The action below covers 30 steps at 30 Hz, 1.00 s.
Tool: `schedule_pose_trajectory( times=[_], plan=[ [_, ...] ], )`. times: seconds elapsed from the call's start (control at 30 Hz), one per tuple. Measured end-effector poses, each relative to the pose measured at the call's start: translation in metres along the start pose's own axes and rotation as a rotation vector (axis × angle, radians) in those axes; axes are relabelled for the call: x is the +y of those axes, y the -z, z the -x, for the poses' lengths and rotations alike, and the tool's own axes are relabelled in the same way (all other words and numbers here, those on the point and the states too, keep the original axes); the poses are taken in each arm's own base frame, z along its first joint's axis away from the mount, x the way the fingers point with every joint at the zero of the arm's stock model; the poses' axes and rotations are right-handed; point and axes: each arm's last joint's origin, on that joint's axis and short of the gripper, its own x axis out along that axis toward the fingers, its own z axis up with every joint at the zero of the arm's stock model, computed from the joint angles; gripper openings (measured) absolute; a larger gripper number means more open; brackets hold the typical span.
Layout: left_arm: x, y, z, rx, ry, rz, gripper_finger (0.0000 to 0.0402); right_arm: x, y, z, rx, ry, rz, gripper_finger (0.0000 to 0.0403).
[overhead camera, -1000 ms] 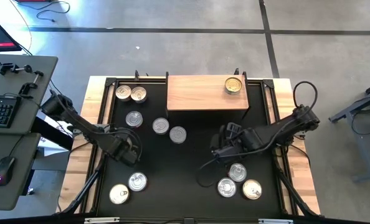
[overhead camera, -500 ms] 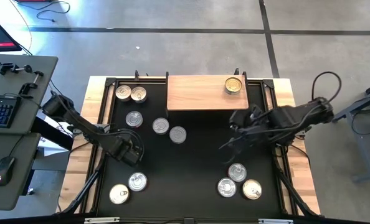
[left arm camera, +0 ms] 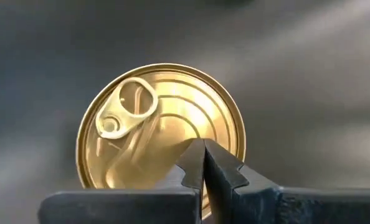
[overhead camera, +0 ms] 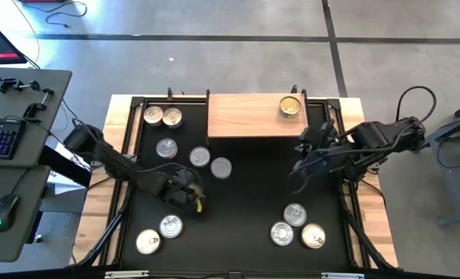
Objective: Stack canned seafood by type on shelf
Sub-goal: Stack the green tuna can on top of the green tuna can on the shelf
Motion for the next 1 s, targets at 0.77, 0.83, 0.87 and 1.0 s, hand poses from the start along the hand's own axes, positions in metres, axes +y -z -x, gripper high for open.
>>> schedule_pose_trajectory(
  times=[0.77, 0.83, 0.87, 1.0],
  plan=[
    [-0.145, -0.08, -0.012, -0.149, 0.213, -0.5, 0.0, 0.002, 0.0, -0.001, 0.037, -0.04, -0.002, 0.0],
    [-0.139, -0.077, 0.006, -0.18, 0.216, -0.56, 0.0, 0.007, 0.0, -0.007, 0.057, -0.089, -0.002, 0.0],
    [-0.136, -0.072, 0.01, -0.189, 0.211, -0.594, 0.0, 0.01, 0.002, -0.012, 0.081, -0.114, 0.006, 0.0],
    [-0.12, -0.046, 0.025, -0.248, 0.268, -0.624, 0.0, 0.028, 0.018, -0.051, 0.175, -0.209, 0.018, 0.0]
  ],
)
